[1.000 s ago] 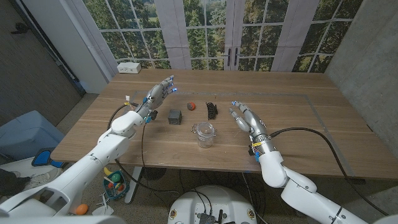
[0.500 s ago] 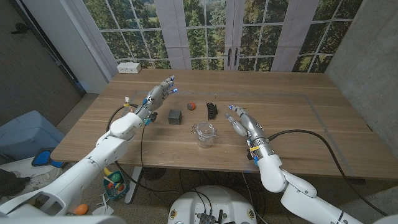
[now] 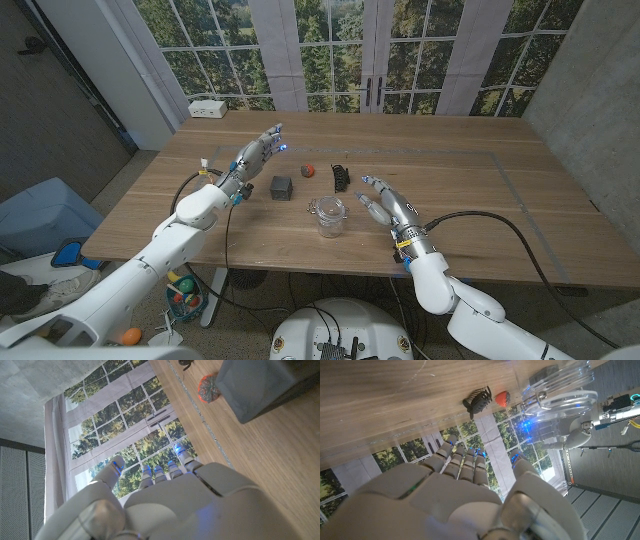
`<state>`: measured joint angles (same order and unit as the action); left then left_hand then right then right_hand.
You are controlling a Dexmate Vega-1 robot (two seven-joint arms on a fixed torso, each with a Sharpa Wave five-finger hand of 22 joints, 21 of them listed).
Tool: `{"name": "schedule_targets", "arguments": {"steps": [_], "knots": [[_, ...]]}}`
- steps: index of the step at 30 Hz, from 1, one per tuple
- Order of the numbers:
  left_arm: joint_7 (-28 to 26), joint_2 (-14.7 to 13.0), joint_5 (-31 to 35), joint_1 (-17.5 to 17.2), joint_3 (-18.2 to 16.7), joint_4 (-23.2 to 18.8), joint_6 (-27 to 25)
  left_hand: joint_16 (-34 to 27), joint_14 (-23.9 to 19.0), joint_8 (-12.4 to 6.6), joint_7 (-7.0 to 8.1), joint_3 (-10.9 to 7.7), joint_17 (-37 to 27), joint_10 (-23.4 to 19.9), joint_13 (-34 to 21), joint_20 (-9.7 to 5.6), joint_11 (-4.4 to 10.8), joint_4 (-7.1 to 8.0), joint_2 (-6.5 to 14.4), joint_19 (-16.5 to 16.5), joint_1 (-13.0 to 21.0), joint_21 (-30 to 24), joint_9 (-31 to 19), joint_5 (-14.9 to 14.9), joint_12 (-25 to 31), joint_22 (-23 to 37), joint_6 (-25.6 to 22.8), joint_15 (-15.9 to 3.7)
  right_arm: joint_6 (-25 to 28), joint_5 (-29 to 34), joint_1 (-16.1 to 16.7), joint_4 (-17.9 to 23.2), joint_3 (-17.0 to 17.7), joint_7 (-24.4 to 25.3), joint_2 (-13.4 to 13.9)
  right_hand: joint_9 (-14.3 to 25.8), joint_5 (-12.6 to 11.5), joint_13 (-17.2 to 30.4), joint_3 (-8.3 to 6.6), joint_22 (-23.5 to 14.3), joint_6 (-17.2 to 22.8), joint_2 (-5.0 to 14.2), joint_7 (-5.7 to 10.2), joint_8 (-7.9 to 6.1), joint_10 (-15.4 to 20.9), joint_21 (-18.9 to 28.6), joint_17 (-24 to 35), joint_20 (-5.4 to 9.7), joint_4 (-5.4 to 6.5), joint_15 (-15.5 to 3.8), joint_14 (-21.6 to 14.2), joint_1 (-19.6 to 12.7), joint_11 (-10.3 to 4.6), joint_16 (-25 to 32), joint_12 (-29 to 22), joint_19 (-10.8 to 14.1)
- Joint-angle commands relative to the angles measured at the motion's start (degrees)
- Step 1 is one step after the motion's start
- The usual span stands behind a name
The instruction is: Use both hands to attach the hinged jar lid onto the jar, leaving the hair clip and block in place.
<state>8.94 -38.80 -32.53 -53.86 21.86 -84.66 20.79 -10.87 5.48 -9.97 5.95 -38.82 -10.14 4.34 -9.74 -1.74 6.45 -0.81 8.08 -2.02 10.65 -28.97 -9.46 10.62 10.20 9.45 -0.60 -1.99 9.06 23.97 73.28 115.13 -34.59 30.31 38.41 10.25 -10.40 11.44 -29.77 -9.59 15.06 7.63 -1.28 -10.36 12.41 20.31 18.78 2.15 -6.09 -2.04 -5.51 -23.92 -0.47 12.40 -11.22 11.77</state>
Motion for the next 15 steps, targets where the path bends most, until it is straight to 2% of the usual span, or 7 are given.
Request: {"name": "schedule_targets", "arguments": {"steps": [1, 7, 15], "knots": [[0.34, -0.25, 0.09, -0.37, -0.13, 0.37, 0.60, 0.17, 0.52, -0.05, 0.19, -0.14, -0.08, 0.26, -0.08, -5.08, 0.22, -0.42, 2.77, 0.57, 0.48, 0.25, -0.28, 0.36, 0.29, 0.31, 0.45, -5.22, 3.18, 0.89, -2.04, 0.06, -2.03, -1.98, -0.93, 0.15, -0.36, 0.12, 0.10, -0.19, -0.76, -1.06, -0.49, -0.03, -0.80, -0.65, -0.53, 0.71, -1.52, -1.44, 0.48, -0.98, 0.29, -0.38, 0.23, 0.35], [1.03, -0.13, 0.23, 0.09, 0.20, 1.07, 0.81, 0.17, 0.52, -0.06, 0.16, -0.12, -0.05, 0.30, -0.08, -5.07, 0.23, -0.51, 2.71, 0.60, 0.56, 0.38, -0.29, 0.35, 0.29, 0.31, 0.54, -5.28, 3.87, 0.60, -2.86, -0.15, -2.76, -2.74, -1.17, 0.16, -0.38, 0.12, 0.24, -0.19, -0.95, -1.42, -0.64, -0.06, -0.82, -0.85, -0.81, 0.45, -2.02, -1.38, 0.46, -1.20, 0.33, -0.44, 0.18, 0.40], [1.90, 0.01, -0.01, 0.65, 0.56, 1.87, 0.56, 0.33, 0.56, -0.19, 0.50, 0.23, 0.22, 0.28, -0.08, -5.33, 0.39, -1.60, 1.60, 0.76, 0.89, 0.74, -0.29, 0.18, 0.34, 0.30, 0.45, -5.54, 3.93, -0.20, -3.55, -1.08, -3.87, -3.17, -1.75, 0.17, -0.33, 0.12, 0.69, -0.19, -1.20, -2.31, -0.98, -0.13, -1.10, -1.22, -1.28, -0.17, -2.69, -0.78, 0.61, -1.31, 0.63, -0.58, 0.19, 0.43]]}}
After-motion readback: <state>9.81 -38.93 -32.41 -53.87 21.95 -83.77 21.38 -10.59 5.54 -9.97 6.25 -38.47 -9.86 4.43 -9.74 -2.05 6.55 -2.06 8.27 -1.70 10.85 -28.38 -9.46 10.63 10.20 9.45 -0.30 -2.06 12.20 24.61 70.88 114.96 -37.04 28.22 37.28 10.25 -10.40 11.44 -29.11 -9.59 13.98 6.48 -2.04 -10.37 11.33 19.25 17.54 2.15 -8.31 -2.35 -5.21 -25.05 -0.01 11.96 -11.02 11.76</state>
